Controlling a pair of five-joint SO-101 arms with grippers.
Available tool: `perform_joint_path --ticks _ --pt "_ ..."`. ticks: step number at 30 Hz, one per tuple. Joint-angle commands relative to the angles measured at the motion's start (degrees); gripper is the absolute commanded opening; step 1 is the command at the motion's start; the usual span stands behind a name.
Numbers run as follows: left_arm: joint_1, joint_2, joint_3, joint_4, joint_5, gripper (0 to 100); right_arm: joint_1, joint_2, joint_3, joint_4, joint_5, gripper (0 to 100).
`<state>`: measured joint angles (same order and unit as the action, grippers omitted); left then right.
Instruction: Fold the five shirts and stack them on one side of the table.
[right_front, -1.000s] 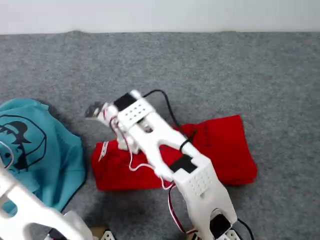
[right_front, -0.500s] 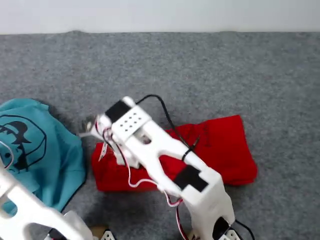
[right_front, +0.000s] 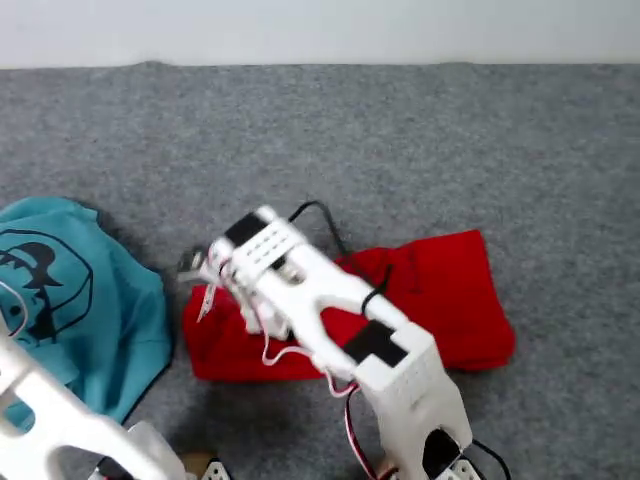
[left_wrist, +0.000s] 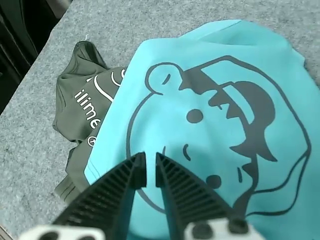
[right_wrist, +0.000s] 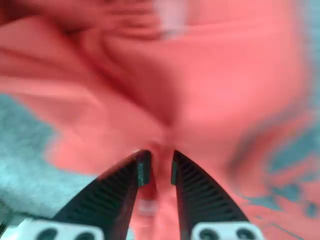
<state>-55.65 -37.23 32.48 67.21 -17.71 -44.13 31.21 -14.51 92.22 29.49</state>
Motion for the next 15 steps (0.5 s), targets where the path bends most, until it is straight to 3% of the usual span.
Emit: perform_joint_path --ticks 1,7,15 --pt "0.3 -0.5 -2.1 -1.4 -0.5 5 5.1 -0.2 -7.1 0.5 1.7 8.2" --pt "0.4 -0.5 -2.1 -1.4 -0.5 5 3.9 -0.8 -13.2 10.9 2.6 8.2" --pt "0.5 -0.5 -2.1 -1.4 -0.5 5 -6.5 -10.7 -5.5 10.7 -2.9 7.2"
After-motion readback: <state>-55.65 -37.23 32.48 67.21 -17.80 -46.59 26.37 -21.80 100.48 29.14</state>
